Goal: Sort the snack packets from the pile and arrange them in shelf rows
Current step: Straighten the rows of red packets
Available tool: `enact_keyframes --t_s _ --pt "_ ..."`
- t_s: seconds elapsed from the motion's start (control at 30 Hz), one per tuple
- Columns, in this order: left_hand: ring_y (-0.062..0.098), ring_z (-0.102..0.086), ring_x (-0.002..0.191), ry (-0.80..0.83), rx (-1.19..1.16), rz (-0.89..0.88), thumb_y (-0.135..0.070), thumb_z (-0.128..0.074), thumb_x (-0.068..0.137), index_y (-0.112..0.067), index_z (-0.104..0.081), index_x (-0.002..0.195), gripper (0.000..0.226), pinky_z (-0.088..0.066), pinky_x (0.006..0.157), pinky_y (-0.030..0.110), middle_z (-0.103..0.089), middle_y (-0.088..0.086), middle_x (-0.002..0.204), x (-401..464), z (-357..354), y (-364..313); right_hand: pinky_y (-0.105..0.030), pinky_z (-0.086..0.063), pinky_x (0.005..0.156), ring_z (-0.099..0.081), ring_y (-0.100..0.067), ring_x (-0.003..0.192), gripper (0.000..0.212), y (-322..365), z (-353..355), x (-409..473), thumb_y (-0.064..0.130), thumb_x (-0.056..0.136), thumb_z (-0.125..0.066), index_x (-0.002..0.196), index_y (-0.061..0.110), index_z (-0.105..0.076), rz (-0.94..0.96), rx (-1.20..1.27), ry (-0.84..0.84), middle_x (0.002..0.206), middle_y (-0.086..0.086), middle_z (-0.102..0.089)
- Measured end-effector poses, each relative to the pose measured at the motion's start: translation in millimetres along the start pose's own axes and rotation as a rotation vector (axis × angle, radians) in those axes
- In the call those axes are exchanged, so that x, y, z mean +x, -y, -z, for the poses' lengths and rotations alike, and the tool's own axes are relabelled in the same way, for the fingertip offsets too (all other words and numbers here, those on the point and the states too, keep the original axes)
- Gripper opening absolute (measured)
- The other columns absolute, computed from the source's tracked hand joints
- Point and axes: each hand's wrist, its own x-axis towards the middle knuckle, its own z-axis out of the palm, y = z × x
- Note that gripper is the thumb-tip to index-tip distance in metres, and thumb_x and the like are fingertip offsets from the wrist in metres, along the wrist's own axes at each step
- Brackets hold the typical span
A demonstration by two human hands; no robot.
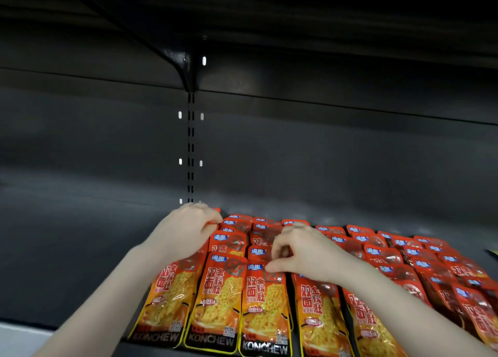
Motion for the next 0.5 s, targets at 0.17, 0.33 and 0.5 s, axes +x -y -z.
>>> enact_keyframes --t_s 0.17,0.33,0.5 --pt "0.005 -0.049 0.114 0.063 -0.008 -0.016 -0.030 -0.048 0.097 -0.029 -0.065 0.112 0.023 -0.040 0.101 0.028 -0.059 -0.016 0.117 -17 4 14 -0.023 -0.038 0.079 -0.043 -0.006 0.093 0.018 -2 -3 -3 0.043 0.079 -0.069 0.071 0.035 -0.054 -0.021 0.003 0.018 0.089 0.010 -0.055" --pt "0.003 -0.052 0.106 0.001 -0.047 -0.029 -0.029 -0.050 0.097 -0.026 -0.069 0.106 0.021 -0.037 0.093 0.017 -0.061 -0.015 0.109 -32 9 23 -0.019 -0.034 0.079 -0.044 -0.006 0.094 0.022 -3 -5 -6 0.041 0.084 -0.064 0.069 0.037 -0.049 -0.041 -0.031 -0.047 0.087 0.013 -0.054" --pt "0.000 -0.052 0.097 -0.009 -0.076 -0.030 -0.031 -0.050 0.096 -0.025 -0.069 0.104 0.021 -0.038 0.086 0.015 -0.059 -0.017 0.100 -43 6 31 -0.019 -0.032 0.079 -0.043 -0.005 0.097 0.038 17 2 -14 0.066 0.067 -0.065 0.086 0.036 -0.051 -0.034 -0.099 0.003 0.093 0.016 -0.051"
